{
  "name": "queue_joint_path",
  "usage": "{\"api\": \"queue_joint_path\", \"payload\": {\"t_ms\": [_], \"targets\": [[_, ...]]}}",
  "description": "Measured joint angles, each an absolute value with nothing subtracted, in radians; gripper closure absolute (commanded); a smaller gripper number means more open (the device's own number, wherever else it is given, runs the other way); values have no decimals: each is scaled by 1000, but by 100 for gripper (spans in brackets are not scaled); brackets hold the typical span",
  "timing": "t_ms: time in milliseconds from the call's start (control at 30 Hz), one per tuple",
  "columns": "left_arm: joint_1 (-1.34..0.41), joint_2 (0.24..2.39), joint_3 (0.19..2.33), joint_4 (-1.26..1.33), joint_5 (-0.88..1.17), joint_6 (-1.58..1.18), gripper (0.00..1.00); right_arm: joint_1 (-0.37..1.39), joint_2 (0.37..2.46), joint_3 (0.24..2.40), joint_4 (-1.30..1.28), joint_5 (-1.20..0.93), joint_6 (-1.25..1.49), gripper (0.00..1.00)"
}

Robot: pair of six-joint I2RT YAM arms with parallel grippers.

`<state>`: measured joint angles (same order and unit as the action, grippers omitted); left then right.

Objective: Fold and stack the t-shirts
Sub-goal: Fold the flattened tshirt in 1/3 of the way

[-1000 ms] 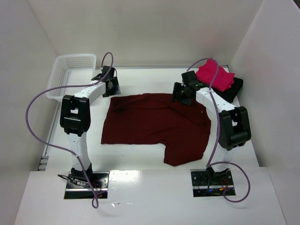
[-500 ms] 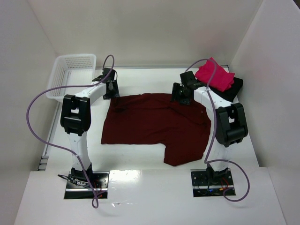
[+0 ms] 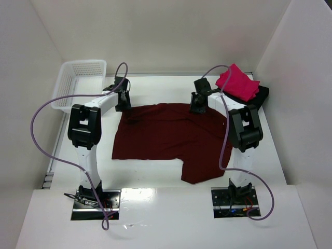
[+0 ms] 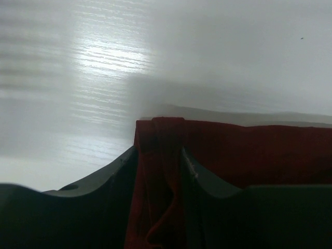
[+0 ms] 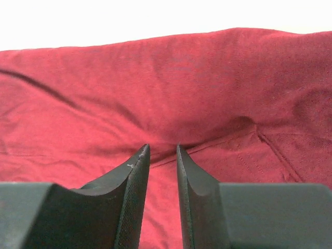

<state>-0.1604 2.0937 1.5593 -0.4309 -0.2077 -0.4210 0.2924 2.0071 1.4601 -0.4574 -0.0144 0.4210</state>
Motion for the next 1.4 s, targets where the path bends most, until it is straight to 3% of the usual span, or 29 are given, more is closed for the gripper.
{"api": "queue_joint_path", "payload": {"t_ms": [167, 267, 533, 667, 1133, 1267, 1400], "targets": [[-160, 2115, 1559, -432, -212, -420, 62, 292, 2029, 1465, -458, -1, 418, 67], [-162, 2118, 1559, -432, -222, -420, 72, 292, 2033, 1467, -458, 7, 412, 67], [-168, 2118, 1560, -432, -279, -426, 100, 292, 2079, 1488, -456, 30, 397, 90], [-169, 2117, 1562, -436, -316, -427, 100, 292, 2097, 1504, -456, 37, 398, 95], [-154, 2117, 1569, -437, -418, -451, 92, 295, 2118, 1529, -447, 42, 403, 100], [-140, 2117, 1592, -438, -420, -451, 87, 298, 2120, 1531, -443, 42, 403, 100], [-121, 2116, 1622, -435, -423, -447, 74, 302, 2122, 1531, -436, 42, 403, 100]]}}
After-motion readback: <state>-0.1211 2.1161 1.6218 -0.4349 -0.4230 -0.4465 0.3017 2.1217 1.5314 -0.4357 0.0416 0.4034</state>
